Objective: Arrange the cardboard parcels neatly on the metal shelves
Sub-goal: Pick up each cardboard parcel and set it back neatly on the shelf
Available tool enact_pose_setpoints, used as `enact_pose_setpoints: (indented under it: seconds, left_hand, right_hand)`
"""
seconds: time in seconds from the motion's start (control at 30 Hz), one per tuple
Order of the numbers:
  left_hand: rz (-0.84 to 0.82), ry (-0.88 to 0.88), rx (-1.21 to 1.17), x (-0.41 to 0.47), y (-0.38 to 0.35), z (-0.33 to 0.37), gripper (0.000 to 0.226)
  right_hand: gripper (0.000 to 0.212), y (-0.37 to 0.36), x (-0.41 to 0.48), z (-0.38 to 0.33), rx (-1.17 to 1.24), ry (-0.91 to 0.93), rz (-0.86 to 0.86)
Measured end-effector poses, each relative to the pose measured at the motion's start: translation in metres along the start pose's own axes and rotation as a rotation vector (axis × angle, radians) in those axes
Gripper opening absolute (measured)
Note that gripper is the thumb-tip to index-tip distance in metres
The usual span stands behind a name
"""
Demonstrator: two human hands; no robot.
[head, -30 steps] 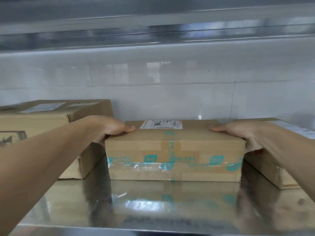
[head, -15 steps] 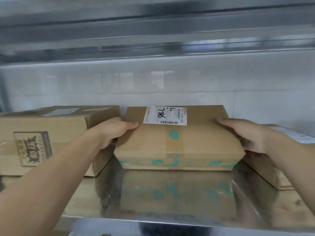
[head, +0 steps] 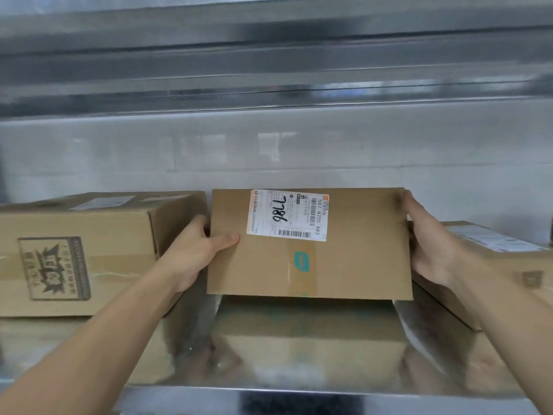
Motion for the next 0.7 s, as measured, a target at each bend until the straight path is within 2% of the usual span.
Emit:
enact_pose_setpoints:
  seconds: [0.2, 0.27, 0.33, 0.37, 0.47, 0.6, 0.7]
  left_hand:
    - [0.008, -0.014, -0.077, -0.015, 0.006, -0.011, 0.06]
    - [-0.003, 0.02, -0.097, -0.017, 0.008, -0.01, 0.049]
    - [-0.018, 0.068, -0.176, -0.016, 0.014, -0.007, 0.024]
    - [-0.038, 0.09, -0.219, -0.016, 0.017, -0.004, 0.019]
    - [-0.086, 0.167, -0.202, -0.014, 0.024, 0.01, 0.033]
    - [-0.094, 0.266, 0.012, -0.002, 0.029, 0.029, 0.064]
    - [-0.139, 0.323, 0.178, 0.005, 0.027, 0.042, 0.07]
  right_hand:
    - [0.075, 0.003, 0.003, 0.009, 0.075, -0.005, 0.039]
    - [0.07, 0.005, 0.0, 0.005, 0.065, -0.021, 0.052]
    - [0.065, 0.005, -0.003, -0.002, 0.03, -0.057, 0.06]
    - [0.064, 0.006, -0.004, -0.006, 0.003, -0.079, 0.064]
    - [0.059, 0.005, -0.007, -0.021, -0.135, -0.161, 0.047]
    - [0.054, -0.002, -0.008, -0.041, -0.324, -0.249, 0.036]
    - [0.054, -0.005, -0.005, -0.048, -0.445, -0.321, -0.001]
Point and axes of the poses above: each hand's wrist, its own x-axis towards the middle knuckle, its own y-axis out of the back of the hand, z = x × y, the point moved 9 cm from there along x, towards the middle knuckle, and after that the axes turned 2 degrees about x, right-handed, at the moved point
